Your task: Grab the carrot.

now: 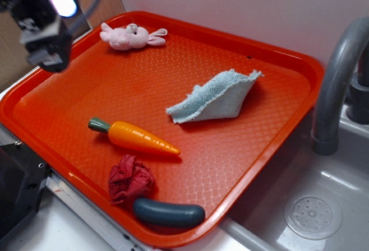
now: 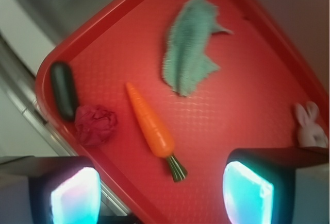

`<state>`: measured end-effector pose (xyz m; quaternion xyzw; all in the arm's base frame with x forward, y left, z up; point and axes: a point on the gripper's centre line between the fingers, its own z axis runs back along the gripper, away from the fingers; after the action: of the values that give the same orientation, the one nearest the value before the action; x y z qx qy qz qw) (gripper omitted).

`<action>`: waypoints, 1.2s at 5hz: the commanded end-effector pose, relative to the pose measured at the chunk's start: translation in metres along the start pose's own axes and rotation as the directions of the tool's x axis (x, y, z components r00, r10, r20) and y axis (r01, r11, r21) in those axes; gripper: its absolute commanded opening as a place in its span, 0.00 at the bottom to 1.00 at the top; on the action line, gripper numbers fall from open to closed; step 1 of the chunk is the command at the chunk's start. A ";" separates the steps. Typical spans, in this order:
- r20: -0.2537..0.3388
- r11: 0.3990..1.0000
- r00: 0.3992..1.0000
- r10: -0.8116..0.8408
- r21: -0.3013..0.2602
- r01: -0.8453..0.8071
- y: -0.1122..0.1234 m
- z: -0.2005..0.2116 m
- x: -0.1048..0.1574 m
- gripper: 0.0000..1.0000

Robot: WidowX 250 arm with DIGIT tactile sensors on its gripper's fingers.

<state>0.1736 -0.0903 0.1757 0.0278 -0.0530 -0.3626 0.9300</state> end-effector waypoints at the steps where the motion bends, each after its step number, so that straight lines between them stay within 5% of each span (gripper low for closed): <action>1: -0.043 0.984 0.983 -0.176 0.033 0.178 -0.013 -0.021 0.008 1.00; 3: -0.112 0.980 0.974 -0.196 0.003 0.198 -0.010 -0.053 0.004 1.00; 4: -0.193 0.983 0.964 -0.182 -0.003 0.185 -0.010 -0.076 -0.001 1.00; 6: -0.286 0.972 0.929 -0.233 -0.078 0.220 -0.013 -0.121 -0.010 1.00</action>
<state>0.1783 -0.0891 0.0489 0.0673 0.1114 -0.4539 0.8815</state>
